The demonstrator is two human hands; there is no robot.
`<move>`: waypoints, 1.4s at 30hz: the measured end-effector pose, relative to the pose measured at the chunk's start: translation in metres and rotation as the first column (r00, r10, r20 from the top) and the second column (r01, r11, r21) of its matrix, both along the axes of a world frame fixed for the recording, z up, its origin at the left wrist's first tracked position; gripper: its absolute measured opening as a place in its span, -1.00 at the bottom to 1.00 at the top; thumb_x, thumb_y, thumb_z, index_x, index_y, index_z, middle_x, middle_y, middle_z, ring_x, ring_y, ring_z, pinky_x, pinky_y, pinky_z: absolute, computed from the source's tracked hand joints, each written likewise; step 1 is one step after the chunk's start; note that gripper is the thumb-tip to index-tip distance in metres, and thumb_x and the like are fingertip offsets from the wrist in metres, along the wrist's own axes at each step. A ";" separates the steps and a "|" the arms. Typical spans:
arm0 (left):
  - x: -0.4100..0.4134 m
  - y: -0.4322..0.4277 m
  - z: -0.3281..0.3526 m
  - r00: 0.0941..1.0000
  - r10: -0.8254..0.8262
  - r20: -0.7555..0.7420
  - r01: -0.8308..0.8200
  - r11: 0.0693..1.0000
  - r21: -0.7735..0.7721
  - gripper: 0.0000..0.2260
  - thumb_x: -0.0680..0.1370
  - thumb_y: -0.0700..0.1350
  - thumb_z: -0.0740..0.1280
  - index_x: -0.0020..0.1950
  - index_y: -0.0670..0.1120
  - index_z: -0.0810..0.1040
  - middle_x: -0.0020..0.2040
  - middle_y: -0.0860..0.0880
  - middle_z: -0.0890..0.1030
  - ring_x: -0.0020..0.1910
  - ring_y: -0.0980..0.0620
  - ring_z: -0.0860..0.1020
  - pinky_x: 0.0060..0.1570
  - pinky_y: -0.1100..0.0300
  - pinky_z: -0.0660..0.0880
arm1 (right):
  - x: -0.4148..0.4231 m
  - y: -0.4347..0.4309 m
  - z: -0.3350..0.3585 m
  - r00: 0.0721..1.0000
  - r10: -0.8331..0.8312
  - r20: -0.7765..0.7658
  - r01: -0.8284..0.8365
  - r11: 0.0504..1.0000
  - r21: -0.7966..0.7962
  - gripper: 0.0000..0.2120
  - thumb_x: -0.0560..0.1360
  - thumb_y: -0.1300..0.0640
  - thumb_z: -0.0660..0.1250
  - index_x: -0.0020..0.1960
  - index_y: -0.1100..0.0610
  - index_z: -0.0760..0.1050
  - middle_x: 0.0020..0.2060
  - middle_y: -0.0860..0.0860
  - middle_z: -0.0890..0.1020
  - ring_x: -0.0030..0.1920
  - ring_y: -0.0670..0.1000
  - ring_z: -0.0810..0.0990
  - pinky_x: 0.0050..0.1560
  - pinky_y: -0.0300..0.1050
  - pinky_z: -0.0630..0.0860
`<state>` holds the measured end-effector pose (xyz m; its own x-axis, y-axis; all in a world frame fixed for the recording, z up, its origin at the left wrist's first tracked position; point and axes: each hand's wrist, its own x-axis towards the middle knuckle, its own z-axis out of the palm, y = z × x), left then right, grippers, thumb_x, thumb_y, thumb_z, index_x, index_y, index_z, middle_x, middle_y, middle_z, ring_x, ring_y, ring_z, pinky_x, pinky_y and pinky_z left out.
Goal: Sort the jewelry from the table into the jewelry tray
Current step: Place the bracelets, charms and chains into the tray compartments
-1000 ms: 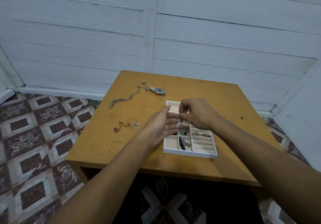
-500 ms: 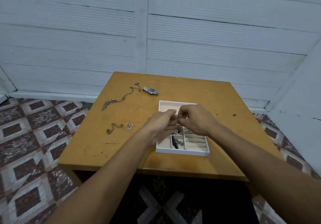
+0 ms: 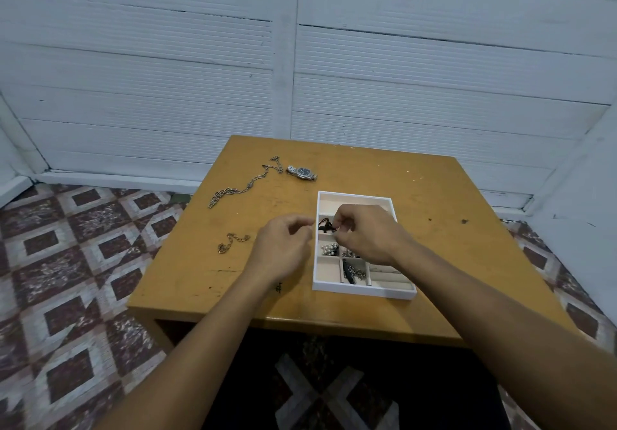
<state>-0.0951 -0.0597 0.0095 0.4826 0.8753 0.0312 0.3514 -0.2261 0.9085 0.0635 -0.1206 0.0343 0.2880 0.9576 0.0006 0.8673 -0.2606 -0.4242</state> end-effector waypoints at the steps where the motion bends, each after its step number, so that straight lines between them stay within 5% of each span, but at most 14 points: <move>1: -0.009 0.001 -0.002 1.000 0.017 -0.021 -0.016 0.999 0.038 -0.80 0.57 -0.10 0.26 0.15 0.03 0.61 0.06 0.10 0.62 0.02 0.14 0.55 0.01 0.24 0.46 | -0.004 0.003 -0.002 1.000 0.009 -0.003 -0.009 1.000 0.001 -0.93 0.44 0.09 0.35 -0.09 -0.06 0.52 -0.23 -0.14 0.60 -0.08 0.00 0.56 0.08 0.02 0.49; 7: -0.070 0.022 -0.013 0.971 0.168 -0.171 -0.129 0.967 0.218 -0.82 0.57 -0.10 0.28 0.10 0.06 0.62 -0.05 0.08 0.61 -0.09 0.10 0.52 -0.07 0.19 0.44 | -0.042 0.031 -0.009 0.995 0.094 0.025 -0.094 0.996 -0.011 -0.83 0.46 0.10 0.31 0.05 -0.01 0.53 -0.06 -0.10 0.60 0.05 0.03 0.53 0.14 0.02 0.36; 15: -0.122 0.053 -0.040 0.875 0.238 -0.421 -0.064 0.920 0.387 -0.70 0.59 -0.03 0.24 0.32 0.01 0.49 0.28 0.02 0.52 0.27 0.05 0.40 0.26 0.14 0.30 | -0.095 0.080 -0.028 0.944 0.255 0.208 -0.241 0.966 -0.089 -0.72 0.54 -0.01 0.23 0.23 -0.01 0.48 0.19 0.01 0.54 0.24 0.10 0.39 0.19 0.11 0.28; 21: -0.124 0.057 -0.051 0.887 0.217 -0.407 0.003 0.880 0.476 -0.72 0.57 -0.04 0.25 0.27 -0.02 0.52 0.22 0.02 0.54 0.23 0.06 0.40 0.21 0.21 0.27 | -0.110 0.099 -0.038 0.942 0.246 0.228 -0.229 0.968 -0.099 -0.76 0.53 -0.10 0.26 0.13 -0.03 0.53 0.14 -0.01 0.53 0.22 0.09 0.35 0.18 0.12 0.28; 25: -0.123 0.056 -0.056 0.888 0.218 -0.405 0.027 0.853 0.521 -0.72 0.56 -0.06 0.26 0.25 -0.05 0.56 0.26 0.01 0.53 0.25 0.04 0.41 0.28 0.16 0.26 | -0.118 0.108 -0.037 0.952 0.225 0.207 -0.205 0.972 -0.113 -0.85 0.57 0.06 0.22 0.00 0.04 0.55 0.05 0.01 0.55 0.18 0.09 0.35 0.16 0.11 0.28; 30: -0.123 0.052 -0.059 0.900 0.219 -0.378 0.021 0.844 0.537 -0.73 0.56 -0.09 0.28 0.24 -0.09 0.56 0.24 -0.02 0.56 0.23 0.02 0.45 0.27 0.09 0.33 | -0.124 0.107 -0.036 0.920 0.273 0.283 -0.238 0.959 -0.151 -0.85 0.56 0.15 0.16 0.08 0.09 0.46 0.07 0.06 0.51 0.16 0.10 0.36 0.13 0.10 0.25; 34: -0.121 0.055 -0.051 0.934 0.189 -0.304 -0.058 0.918 0.392 -0.69 0.58 -0.08 0.24 0.32 -0.04 0.49 0.24 0.03 0.54 0.24 0.04 0.46 0.25 0.11 0.37 | -0.120 0.097 -0.020 0.935 0.318 0.156 -0.305 0.947 -0.101 -0.94 0.58 0.20 0.13 0.00 0.06 0.33 -0.08 0.03 0.56 0.01 0.07 0.44 0.06 0.05 0.25; 38: -0.108 0.055 -0.036 0.982 0.188 -0.016 -0.184 0.974 0.128 -0.72 0.61 -0.20 0.18 0.28 -0.01 0.51 0.21 0.09 0.55 0.19 0.15 0.47 0.16 0.28 0.40 | -0.111 0.087 0.009 0.933 0.356 -0.056 -0.358 0.932 -0.050 -0.92 0.59 0.16 0.19 -0.09 0.05 0.37 -0.13 0.03 0.59 -0.12 0.07 0.53 -0.12 -0.01 0.44; 42: -0.083 0.046 -0.023 0.941 0.224 0.255 -0.179 0.966 -0.188 -0.75 0.64 -0.16 0.11 0.18 -0.02 0.56 0.11 0.04 0.61 0.16 0.08 0.54 0.13 0.16 0.48 | -0.100 0.080 0.030 0.925 0.376 -0.054 -0.375 0.927 0.027 -0.95 0.56 0.16 0.24 -0.09 0.07 0.41 -0.22 -0.04 0.57 -0.16 0.03 0.54 -0.20 -0.10 0.42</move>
<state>-0.1779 -0.0135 -0.0138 0.2882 0.9575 -0.0116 0.1089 -0.0208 0.9938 -0.0361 -0.0410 0.0639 -0.0927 0.9956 0.0110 0.8745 0.0866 -0.4773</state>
